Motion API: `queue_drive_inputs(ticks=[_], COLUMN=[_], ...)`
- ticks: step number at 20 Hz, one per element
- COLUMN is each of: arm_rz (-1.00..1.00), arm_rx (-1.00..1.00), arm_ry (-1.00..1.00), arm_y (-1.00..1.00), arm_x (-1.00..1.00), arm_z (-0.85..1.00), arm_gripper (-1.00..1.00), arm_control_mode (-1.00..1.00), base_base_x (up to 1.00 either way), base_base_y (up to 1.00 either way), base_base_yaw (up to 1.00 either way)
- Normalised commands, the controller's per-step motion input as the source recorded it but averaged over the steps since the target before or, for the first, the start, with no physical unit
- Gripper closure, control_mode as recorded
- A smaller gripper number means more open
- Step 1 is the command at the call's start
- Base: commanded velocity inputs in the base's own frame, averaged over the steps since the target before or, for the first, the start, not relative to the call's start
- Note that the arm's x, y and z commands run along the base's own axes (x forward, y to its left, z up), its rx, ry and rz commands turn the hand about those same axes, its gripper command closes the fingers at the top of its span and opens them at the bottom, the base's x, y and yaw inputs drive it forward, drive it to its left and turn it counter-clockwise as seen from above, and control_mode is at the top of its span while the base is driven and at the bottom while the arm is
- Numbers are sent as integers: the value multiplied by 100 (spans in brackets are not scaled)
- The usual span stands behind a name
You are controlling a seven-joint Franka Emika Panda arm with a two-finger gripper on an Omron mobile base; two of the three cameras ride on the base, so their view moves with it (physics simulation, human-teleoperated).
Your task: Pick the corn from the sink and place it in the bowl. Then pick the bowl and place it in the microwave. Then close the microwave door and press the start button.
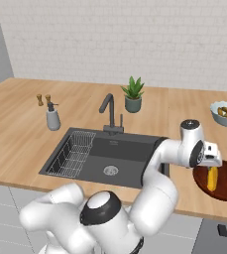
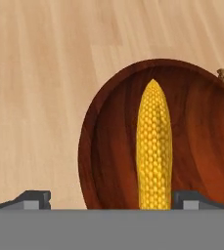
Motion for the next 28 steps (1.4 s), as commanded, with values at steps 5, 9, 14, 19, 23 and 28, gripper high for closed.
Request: queue_drive_inputs(ticks=[5, 9, 14, 19, 23, 28], arm_rz=[3, 4, 4, 3, 0, 0], arm_rx=[0, 0, 0, 0, 0, 0], arm_ry=[11, 3, 1, 0, 0, 0], arm_y=[0, -4, 0, -17, -24, 0], arm_x=[27, 25, 13, 0, 0, 0], arm_z=[-13, -18, -26, -33, -33, -16], arm_gripper=[-100, -100, -100, -100, -100, 100], arm_control_mode=[-100, -100, -100, -100, -100, -100], base_base_x=[0, 0, 0, 0, 0, 0], base_base_y=[0, 0, 0, 0, 0, 0], base_base_yaw=[0, 0, 0, 0, 0, 0])
